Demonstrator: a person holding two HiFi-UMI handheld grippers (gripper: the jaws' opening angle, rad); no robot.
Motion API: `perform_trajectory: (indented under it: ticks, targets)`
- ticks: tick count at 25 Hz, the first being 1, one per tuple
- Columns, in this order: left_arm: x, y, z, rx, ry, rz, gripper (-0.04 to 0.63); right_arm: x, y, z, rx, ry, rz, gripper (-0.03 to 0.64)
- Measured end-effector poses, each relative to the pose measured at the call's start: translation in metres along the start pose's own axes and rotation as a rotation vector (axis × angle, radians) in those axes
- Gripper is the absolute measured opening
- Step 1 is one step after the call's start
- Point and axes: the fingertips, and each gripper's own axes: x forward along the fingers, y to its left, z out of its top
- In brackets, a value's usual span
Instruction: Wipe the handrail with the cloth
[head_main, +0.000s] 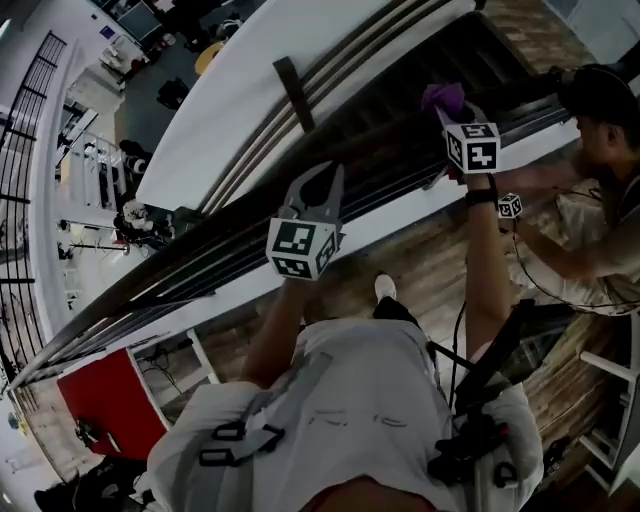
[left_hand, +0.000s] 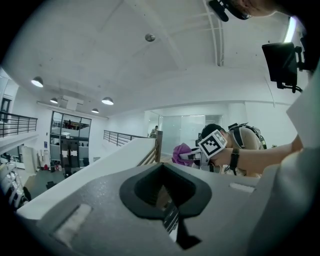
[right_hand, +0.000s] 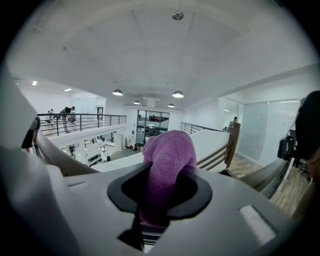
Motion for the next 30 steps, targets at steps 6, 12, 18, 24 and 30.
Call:
perform_trajectory:
  ticks: [6,12,18,24,30]
  targets:
    - [-0.100,0.082,0.011,-0.009,-0.033,0.184,0.002,-0.013,0.194,0.060,-0.049,-0.159,0.226,0.094]
    - [-0.244,0.183,0.000,-0.060,-0.081,0.479,0.002,-0.033,0.421,0.101,-0.130,-0.251,0.580,0.094]
    - [-0.411,0.255,-0.031,-0.139,-0.132,0.807,0.002,-0.073,0.613,0.125,-0.207,-0.301,0.930,0.094]
    - [-0.550,0.289,-0.078,-0.186,-0.143,1.057,0.002,-0.126,0.769,0.110,-0.288,-0.351,1.172,0.094]
    - [-0.653,0.300,-0.127,-0.249,-0.128,1.233,0.002,-0.162,0.893,0.063,-0.434,-0.345,1.323,0.094]
